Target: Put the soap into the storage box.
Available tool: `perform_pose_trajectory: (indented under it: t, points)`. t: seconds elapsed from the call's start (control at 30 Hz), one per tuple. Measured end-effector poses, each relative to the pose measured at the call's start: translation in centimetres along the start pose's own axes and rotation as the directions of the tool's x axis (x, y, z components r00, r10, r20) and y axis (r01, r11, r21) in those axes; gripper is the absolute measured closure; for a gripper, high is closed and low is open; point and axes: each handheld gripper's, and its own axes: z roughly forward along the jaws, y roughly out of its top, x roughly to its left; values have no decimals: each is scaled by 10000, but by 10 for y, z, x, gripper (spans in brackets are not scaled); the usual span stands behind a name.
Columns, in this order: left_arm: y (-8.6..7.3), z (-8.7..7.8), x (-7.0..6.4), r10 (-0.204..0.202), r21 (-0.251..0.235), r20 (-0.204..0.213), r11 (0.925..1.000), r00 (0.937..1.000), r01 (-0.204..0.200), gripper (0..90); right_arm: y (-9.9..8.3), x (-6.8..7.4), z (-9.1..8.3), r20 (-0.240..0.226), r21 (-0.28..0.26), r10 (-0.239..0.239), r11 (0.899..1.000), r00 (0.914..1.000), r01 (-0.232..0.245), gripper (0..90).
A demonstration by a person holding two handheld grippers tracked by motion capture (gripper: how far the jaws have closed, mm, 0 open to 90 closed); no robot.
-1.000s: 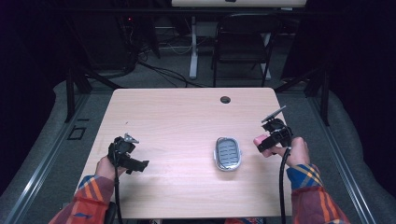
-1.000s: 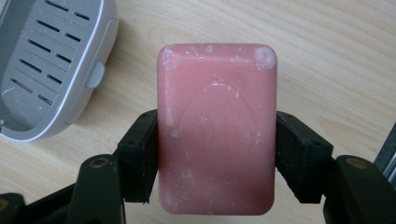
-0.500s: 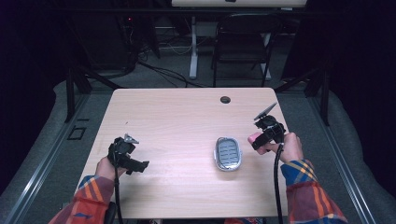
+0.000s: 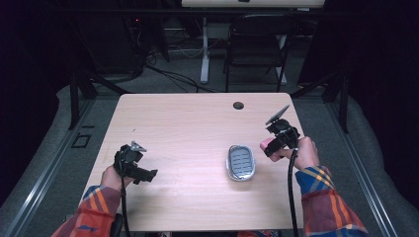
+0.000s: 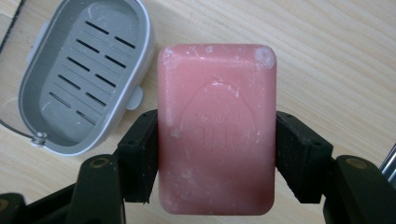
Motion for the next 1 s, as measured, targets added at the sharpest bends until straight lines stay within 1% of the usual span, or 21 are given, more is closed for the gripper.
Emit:
perform_pose_trajectory:
  t: [0.07, 0.13, 0.17, 0.23, 0.4, 0.43, 0.47, 0.53, 0.6, 0.63, 0.67, 0.7, 0.73, 0.87, 1.0]
  points:
    - [0, 0, 0, 12, 17, -8, 10000, 10000, -12, 10, 1, 3, 0, 11, -116, 48, 9999, 10000, -48, 371]
    - [0, 1, 0, 46, 22, -14, 10000, 10000, -46, 9, 3, 5, -1, -3, 43, -119, 9999, 9999, 119, 371]
    - [0, 1, 0, 51, 10, -23, 10000, 10000, -51, 10, 3, 7, -1, 16, -9, -109, 9999, 9999, 109, 371]
    - [0, 0, 0, 77, -13, 10, 10000, 10000, -77, 10, 5, 9, 0, -62, 20, -186, 9998, 9998, 186, 371]
    - [0, 0, 0, 50, -26, -29, 10000, 10000, -50, 10, 9, 15, 1, -68, 87, -377, 9992, 9993, 377, 371]
    - [0, 0, 0, 62, 2, 2, 10000, 10000, -62, 10, 10, 17, 2, -108, -9, -348, 9994, 9993, 348, 371]
    - [0, 0, 0, 90, 6, 22, 10000, 10000, -90, 10, 11, 18, 1, -48, 70, -417, 9991, 9991, 417, 371]
    - [0, 0, 0, 103, -4, 24, 9999, 9999, -103, 9, 13, 21, 1, -51, 61, -496, 9987, 9988, 496, 371]
    - [0, 0, 0, 107, -2, 24, 9999, 9999, -107, 10, 14, 24, 2, -61, -54, -419, 9991, 9991, 419, 371]
    - [0, 0, 0, 100, 0, 24, 10000, 9999, -100, 10, 15, 25, 1, -19, 34, -513, 9987, 9987, 513, 371]
    - [0, 0, 0, 107, 18, 9, 9999, 9999, -107, 10, 16, 26, 1, -15, 7, -539, 9985, 9985, 539, 371]
    - [0, 0, 0, 107, 20, 10, 9999, 9999, -107, 10, 17, 27, 1, -43, 185, -735, 9971, 9973, 735, 371]
    - [0, 0, 0, 105, 13, 16, 9999, 9999, -105, 10, 18, 28, 2, -79, 110, -689, 9976, 9976, 690, 371]
    - [0, 0, 0, 102, 3, 72, 9999, 9999, -102, 9, 22, 34, 4, -109, 256, -849, 9960, 9963, 852, 371]
    - [0, 0, -1, 119, 30, 101, 9999, 9999, -120, 10, 25, 39, 6, -111, 264, -978, 9948, 9951, 981, 371]
